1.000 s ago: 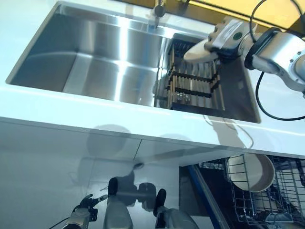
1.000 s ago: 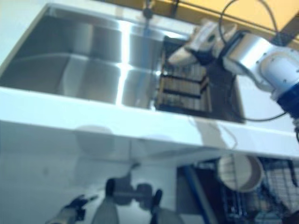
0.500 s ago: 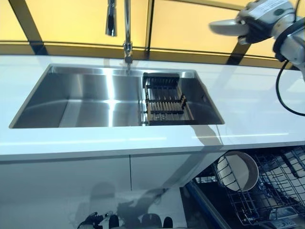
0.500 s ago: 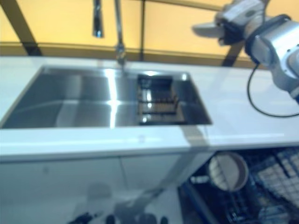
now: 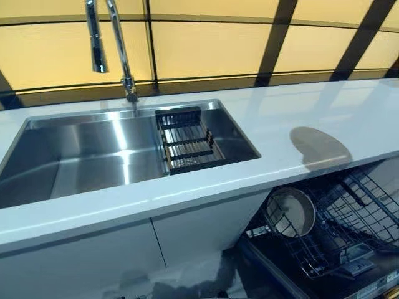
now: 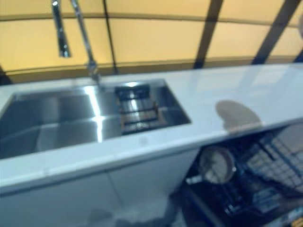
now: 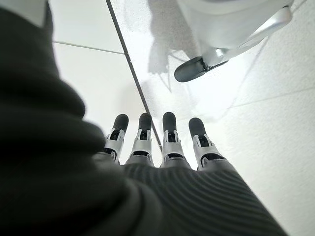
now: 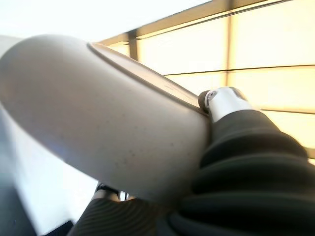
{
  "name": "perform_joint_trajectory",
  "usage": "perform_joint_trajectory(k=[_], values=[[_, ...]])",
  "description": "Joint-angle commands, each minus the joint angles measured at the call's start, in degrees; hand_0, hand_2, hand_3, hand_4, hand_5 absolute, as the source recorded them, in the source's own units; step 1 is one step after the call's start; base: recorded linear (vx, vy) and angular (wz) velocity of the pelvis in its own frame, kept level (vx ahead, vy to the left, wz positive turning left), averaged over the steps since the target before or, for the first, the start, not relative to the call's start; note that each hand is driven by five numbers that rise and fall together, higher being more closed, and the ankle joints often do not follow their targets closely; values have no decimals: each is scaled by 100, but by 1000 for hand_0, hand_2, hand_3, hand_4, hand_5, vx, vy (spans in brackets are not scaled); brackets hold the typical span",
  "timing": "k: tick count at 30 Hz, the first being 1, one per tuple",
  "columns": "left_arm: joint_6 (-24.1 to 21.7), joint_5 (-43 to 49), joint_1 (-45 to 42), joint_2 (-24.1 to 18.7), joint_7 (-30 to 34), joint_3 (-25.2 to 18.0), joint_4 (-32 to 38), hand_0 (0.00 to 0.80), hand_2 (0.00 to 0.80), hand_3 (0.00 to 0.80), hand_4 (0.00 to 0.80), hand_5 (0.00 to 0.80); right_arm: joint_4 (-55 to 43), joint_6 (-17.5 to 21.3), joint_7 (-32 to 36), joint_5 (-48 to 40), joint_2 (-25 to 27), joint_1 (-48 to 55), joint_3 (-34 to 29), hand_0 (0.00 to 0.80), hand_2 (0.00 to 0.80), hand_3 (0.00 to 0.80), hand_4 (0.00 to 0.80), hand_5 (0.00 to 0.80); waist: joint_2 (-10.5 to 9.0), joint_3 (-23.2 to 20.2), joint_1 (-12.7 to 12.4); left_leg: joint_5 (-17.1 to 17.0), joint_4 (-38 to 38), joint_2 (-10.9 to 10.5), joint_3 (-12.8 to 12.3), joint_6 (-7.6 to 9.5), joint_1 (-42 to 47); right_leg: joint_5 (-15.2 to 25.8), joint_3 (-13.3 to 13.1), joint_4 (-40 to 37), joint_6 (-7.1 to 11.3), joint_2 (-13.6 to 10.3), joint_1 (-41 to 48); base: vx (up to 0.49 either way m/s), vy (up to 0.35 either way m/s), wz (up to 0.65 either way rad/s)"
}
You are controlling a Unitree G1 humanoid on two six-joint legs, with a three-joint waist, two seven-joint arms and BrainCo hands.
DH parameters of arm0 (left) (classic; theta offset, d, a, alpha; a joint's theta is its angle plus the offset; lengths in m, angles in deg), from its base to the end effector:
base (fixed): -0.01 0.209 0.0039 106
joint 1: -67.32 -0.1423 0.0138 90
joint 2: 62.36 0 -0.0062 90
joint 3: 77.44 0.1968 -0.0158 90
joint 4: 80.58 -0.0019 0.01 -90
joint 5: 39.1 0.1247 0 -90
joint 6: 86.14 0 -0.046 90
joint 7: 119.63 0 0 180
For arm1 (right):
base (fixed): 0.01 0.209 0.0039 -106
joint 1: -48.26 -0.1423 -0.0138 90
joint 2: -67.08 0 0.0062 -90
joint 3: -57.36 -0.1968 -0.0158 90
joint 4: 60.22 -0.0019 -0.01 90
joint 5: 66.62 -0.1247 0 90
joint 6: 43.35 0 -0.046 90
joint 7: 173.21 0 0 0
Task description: Take plates into dishwasher
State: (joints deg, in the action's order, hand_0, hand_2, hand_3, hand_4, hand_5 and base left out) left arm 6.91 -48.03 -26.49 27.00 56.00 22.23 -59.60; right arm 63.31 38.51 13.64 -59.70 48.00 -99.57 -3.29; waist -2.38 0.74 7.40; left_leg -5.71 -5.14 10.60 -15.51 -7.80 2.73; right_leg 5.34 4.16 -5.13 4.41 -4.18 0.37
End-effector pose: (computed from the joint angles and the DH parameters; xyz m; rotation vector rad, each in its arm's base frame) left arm 0.0435 0.2417 -0.1148 0.2620 1.3179 0.2025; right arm 0.2210 -0.3882 0.3391 -1.4875 0.1018 -0.5840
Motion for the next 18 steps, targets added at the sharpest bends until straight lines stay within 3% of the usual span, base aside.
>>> perform_joint_trajectory(k=[1,12,18], values=[[-139,223,269,-337,77,-71,-199,0,0,0,0,0,269,166,-69,-291,192,268,-721,800,800,800,800,800,-497,33,40,354,14,143,14,-75,406,-9,-104,13,502,-293,98,-10,-26,-12],[-77,380,476,-470,125,-232,-405,0,0,0,0,0,12,450,401,-753,75,3271,-3167,800,800,800,800,800,-567,87,445,382,14,234,-281,-57,550,79,-332,13,480,-177,-29,-26,-32,-10],[-121,442,595,-437,140,-239,-493,0,0,0,0,0,-266,500,866,-958,-175,4245,-3838,800,800,800,800,800,-576,88,612,416,14,262,-445,-56,677,103,-448,13,447,-115,-44,-7,-30,-17]])
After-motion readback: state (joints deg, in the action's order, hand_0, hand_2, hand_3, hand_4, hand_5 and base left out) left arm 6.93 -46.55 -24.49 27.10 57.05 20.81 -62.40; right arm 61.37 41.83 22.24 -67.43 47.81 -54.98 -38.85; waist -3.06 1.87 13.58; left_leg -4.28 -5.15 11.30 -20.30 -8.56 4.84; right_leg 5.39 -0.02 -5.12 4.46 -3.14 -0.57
